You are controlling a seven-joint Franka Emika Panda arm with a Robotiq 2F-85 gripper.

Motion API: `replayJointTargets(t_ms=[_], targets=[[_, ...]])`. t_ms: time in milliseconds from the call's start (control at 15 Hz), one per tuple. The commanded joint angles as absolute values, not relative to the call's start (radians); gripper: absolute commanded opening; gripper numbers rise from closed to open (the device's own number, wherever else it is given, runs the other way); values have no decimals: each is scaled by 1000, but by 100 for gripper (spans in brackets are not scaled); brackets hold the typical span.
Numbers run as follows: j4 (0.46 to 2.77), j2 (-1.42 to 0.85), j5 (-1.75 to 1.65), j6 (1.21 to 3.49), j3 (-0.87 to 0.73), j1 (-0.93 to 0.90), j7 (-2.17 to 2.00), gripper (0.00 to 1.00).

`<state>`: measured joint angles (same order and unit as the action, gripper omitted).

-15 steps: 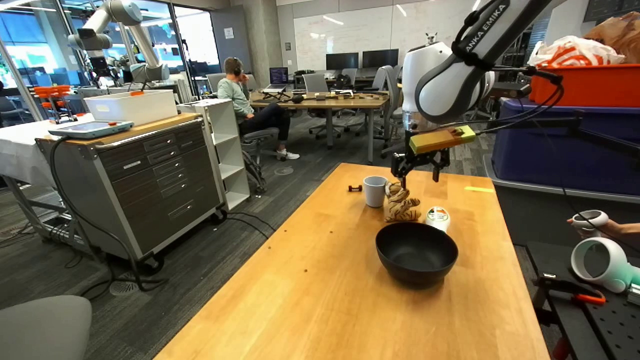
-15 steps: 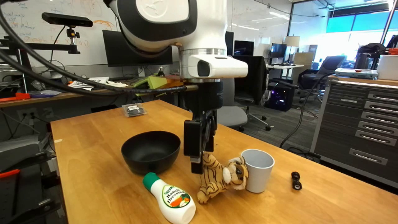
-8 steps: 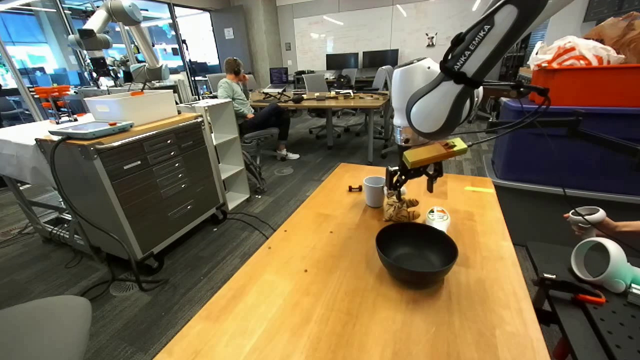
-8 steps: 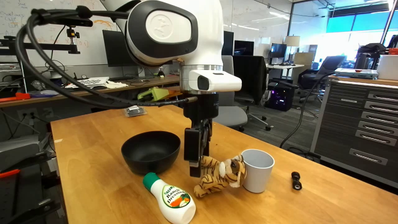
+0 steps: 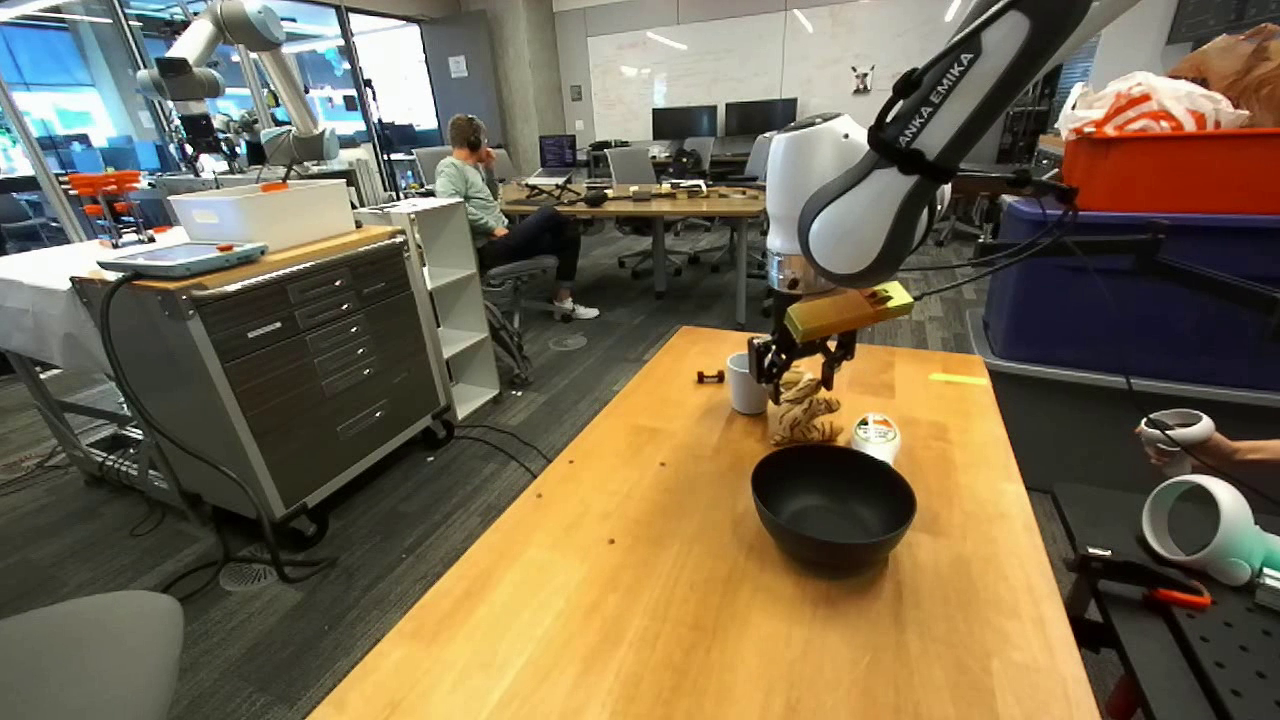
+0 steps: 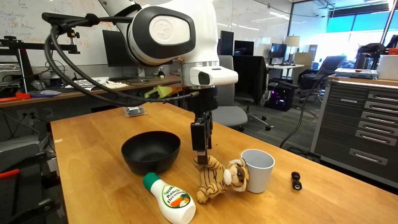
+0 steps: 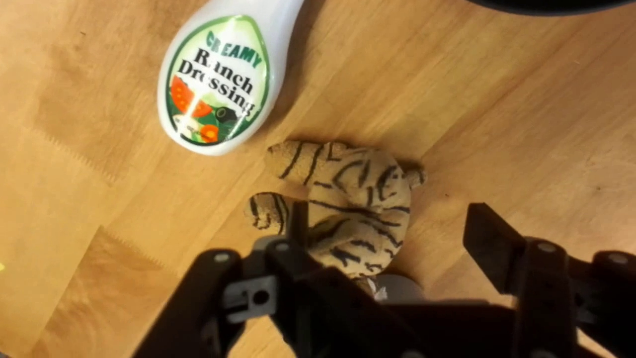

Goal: Put the toy tiger in the black bowl

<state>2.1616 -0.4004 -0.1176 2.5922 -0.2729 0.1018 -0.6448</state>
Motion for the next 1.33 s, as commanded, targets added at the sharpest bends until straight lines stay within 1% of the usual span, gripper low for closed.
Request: replayJointTargets(t_ms=[0, 200, 333, 600, 667, 867, 1133, 1267], targets=[[2147, -411, -138, 2623, -308, 71, -651, 51], [2149, -407, -137, 2628, -317, 69, -650, 26], [2151, -405, -139, 2635, -325, 67, -651, 13], [2160, -394, -141, 2633, -336, 62, -653, 5], [2163, -387, -140, 2625, -335, 61, -649, 9], [2185, -354, -144, 2618, -339, 46, -665, 8], [2248, -252, -150, 2595, -326, 15, -676, 4], [2285, -185, -161, 2585, -318, -4, -685, 4]])
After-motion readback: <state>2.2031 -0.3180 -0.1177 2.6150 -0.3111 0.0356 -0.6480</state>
